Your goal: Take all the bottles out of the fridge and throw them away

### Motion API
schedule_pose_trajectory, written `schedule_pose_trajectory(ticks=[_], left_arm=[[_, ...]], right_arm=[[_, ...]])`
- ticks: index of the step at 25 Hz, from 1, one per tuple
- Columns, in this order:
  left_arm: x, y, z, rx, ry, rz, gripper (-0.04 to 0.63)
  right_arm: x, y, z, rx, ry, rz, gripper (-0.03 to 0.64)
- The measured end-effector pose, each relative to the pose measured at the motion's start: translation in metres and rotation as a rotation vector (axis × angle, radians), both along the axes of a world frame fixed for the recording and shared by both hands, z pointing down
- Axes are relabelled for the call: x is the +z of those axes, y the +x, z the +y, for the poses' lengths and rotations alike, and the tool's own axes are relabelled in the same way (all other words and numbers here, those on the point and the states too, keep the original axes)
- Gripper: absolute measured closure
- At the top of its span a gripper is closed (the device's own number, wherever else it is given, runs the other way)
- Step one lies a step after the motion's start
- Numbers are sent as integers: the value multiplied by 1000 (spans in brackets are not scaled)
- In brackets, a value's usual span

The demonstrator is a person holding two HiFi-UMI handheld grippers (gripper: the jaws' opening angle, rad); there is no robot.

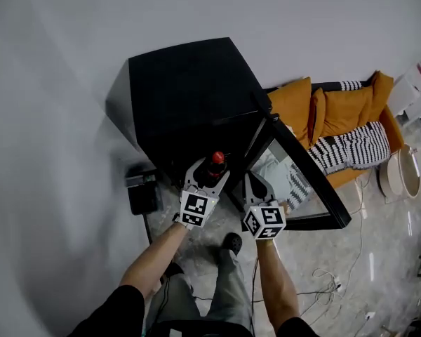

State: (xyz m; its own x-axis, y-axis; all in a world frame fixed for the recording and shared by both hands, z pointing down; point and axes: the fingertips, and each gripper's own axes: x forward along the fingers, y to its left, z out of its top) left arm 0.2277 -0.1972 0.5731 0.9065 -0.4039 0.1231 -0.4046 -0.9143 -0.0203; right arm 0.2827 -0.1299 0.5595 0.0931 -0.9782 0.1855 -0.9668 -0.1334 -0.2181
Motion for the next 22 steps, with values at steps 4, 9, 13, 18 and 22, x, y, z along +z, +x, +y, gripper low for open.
schedule_pose_trajectory(ticks=[4,9,13,18,22], left_arm=[[-60,-19,27,9,-15,17,301],[-118,-35,52,16,-9,31,301],[-150,-40,57,14,0,61,301],[-171,-50,45,-28,6,83,301],[-186,-72,26,-111,13,96,301]], right_arm=[[-48,-2,15,9,-5,6,609],[-93,-6,32,15,-8,5,609],[-115,-8,31,-1,-4,11,609],[-133,-18,9,-67,8,22,609],[-145,-38,-24,-177,23,35,609]])
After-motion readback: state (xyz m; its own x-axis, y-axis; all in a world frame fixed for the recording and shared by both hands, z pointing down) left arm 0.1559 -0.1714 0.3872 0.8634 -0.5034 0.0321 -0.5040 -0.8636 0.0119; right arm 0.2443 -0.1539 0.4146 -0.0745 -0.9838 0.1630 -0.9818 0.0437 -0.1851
